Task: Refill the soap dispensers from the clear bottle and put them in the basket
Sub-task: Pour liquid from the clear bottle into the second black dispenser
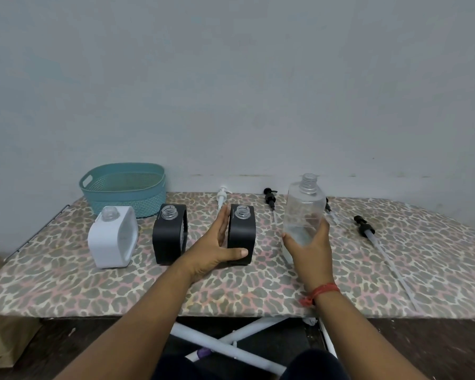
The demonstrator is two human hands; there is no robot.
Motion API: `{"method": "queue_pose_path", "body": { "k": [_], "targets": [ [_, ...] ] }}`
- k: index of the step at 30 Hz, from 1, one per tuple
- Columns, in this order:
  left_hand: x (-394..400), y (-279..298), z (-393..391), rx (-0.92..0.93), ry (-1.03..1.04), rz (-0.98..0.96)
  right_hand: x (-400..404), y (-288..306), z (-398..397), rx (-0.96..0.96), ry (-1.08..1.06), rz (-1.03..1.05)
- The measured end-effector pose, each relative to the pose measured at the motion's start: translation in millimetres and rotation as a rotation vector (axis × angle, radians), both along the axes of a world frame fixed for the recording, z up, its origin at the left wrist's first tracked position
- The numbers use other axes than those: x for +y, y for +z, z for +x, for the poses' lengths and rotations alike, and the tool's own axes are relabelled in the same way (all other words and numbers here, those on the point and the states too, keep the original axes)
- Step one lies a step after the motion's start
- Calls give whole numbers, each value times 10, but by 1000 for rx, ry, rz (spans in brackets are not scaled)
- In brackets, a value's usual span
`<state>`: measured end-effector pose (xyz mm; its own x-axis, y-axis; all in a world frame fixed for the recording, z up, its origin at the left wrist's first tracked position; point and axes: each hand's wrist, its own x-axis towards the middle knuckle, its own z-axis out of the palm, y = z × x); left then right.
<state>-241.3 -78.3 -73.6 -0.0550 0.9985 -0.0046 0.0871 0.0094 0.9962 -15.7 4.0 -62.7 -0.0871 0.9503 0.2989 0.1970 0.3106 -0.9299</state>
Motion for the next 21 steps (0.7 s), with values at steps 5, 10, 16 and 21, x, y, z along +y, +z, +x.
{"method": "queue_pose_path", "body": {
  "k": [5,10,16,21],
  "targets": [
    [-145,71,119,-31,181,32,89,52,88,-100,-6,65],
    [-259,30,196,442,310,130,135,192,246,-419,-43,246],
    [-306,-7,217,924,406,225,158,373,346,-718,-53,531],
    [-264,144,235,1072,434,248,166,485,376,-933,-39,633]
  ]
}}
